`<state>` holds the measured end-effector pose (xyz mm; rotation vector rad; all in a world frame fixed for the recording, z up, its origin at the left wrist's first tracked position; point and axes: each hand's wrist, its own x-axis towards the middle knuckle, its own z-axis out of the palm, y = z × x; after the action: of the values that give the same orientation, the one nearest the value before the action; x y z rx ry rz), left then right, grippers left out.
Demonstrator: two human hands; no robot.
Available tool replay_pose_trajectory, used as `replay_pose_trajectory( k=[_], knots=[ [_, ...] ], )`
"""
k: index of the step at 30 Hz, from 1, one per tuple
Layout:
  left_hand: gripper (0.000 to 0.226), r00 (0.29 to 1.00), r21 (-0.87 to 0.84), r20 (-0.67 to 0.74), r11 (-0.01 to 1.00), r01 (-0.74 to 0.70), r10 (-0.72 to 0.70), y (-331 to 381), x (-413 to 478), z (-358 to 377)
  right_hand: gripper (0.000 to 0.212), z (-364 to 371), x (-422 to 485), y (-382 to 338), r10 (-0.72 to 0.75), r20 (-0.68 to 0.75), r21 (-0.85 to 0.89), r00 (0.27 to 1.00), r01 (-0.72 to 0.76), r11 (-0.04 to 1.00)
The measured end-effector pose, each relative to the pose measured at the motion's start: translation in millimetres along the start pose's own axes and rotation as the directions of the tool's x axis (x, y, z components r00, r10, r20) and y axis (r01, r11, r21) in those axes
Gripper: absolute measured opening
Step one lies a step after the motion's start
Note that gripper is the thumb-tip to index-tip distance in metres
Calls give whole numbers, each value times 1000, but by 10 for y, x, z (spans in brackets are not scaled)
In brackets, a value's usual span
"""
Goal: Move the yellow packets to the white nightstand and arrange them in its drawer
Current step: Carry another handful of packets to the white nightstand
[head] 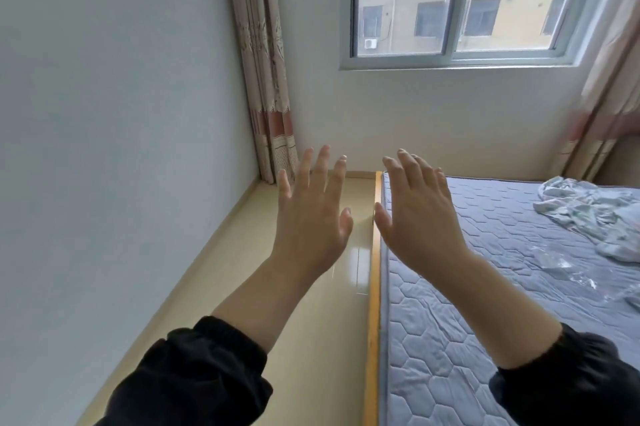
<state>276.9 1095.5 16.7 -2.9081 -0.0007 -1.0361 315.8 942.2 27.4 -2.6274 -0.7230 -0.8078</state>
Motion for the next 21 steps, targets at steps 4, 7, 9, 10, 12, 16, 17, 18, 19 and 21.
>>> replay_pose_trajectory(
  k=[4,7,9,10,12,16,17,18,19,21],
  knots=[
    [72,997,-45,10,997,-70,71,-1018,108,117,63,410,397,-781,60,-39,-19,997,-61,998],
    [69,994,-56,25,992,-109,111,-1772,182,128,63,691,735,-1354,103,-41,-17,994,-104,994],
    [68,992,-53,23,991,-119,120,-2243,251,144,63,871,964,-1700,110,-36,-27,993,-111,993],
    [69,993,-54,19,992,-116,117,-2457,292,164,63,961,1076,-1852,106,-30,-38,994,-107,994],
    [70,994,-66,4,991,-113,113,-2801,401,229,64,1129,1286,-2090,95,-28,-61,995,-96,993],
    [71,985,-89,6,981,-170,171,-3176,690,512,63,1442,1665,-2292,83,-35,-105,996,-86,991],
    [71,981,-85,12,977,-194,196,-3231,777,615,63,1522,1757,-2284,87,-38,-115,995,-91,989],
    [71,976,-85,17,973,-213,215,-3279,874,726,63,1604,1847,-2256,94,-45,-128,995,-99,987],
    [71,974,-90,20,970,-225,228,-3326,984,852,63,1695,1944,-2210,104,-51,-140,993,-110,984],
    [72,970,-106,12,965,-241,244,-3404,1241,1142,62,1910,2166,-2067,122,-68,-157,990,-131,979]
  ],
)
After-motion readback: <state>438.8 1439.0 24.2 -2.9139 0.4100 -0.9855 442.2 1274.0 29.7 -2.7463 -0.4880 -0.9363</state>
